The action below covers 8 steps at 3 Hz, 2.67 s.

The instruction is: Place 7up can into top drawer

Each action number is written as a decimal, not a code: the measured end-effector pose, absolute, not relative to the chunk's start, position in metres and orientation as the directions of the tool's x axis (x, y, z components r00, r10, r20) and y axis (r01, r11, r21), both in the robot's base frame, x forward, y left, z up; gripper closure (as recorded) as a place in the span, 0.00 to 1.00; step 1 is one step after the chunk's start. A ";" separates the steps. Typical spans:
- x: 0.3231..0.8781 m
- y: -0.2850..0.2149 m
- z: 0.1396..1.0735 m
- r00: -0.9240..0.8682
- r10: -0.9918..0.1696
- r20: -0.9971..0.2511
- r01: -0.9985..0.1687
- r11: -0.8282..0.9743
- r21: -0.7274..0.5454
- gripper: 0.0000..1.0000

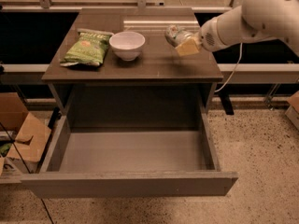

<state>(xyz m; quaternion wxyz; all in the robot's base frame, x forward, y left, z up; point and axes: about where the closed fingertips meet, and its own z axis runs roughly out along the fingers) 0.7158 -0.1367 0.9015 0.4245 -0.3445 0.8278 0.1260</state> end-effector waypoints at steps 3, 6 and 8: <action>0.524 -0.149 0.873 -0.393 -0.559 -0.730 -0.851 0.521 0.060 1.00; 0.469 -0.109 0.757 -0.569 -0.540 -0.620 -0.811 0.494 0.314 1.00; 0.504 -0.096 0.693 -0.701 -0.452 -0.552 -0.689 0.628 0.361 0.87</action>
Offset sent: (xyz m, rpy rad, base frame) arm -0.2015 -0.0279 -0.0046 0.0087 0.1142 0.3122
